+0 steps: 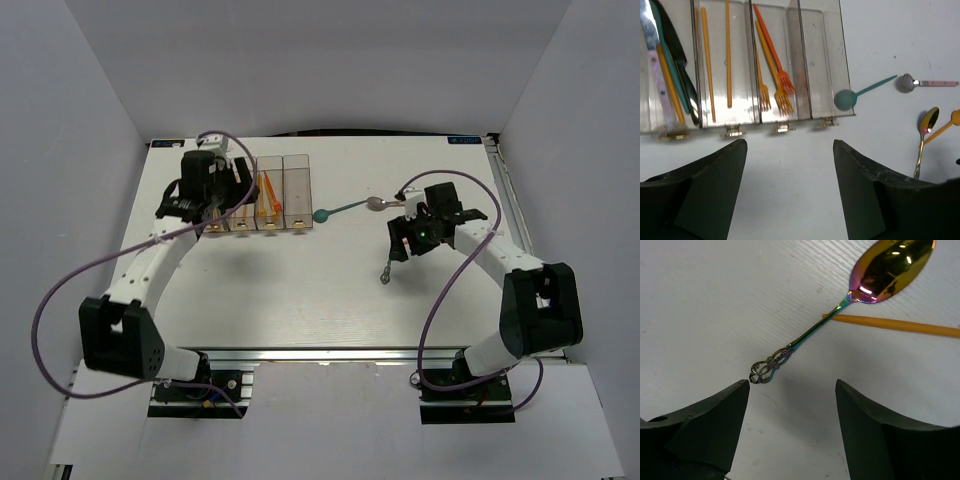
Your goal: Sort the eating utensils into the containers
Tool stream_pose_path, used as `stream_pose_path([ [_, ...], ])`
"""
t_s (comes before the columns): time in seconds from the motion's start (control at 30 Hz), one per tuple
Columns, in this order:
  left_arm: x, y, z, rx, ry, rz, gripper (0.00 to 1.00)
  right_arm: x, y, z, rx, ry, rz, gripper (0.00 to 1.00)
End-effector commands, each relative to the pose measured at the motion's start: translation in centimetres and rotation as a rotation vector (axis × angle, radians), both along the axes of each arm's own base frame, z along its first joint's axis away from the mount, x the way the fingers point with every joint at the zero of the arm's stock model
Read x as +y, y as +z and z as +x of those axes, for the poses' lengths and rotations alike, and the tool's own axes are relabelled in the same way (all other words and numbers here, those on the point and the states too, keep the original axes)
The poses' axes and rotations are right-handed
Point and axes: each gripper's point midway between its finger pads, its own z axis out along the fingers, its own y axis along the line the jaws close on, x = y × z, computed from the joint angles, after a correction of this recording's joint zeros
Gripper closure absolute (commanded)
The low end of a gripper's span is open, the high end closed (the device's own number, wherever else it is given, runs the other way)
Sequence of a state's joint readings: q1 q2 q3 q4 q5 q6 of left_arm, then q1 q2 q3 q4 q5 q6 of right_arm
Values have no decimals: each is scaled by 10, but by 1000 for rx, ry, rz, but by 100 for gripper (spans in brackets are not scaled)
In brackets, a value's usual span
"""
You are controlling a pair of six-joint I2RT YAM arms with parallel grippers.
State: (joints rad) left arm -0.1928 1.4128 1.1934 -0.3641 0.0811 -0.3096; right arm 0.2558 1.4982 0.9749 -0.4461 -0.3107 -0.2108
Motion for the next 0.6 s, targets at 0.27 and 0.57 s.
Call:
stream_pose_path([
  [0.27, 15, 1, -58, -25, 109, -103, 16, 24, -27, 44, 42, -258, -32, 44],
  [0.57, 22, 3, -76, -41, 133, -106, 16, 27, -57, 45, 65, -329, -106, 62],
])
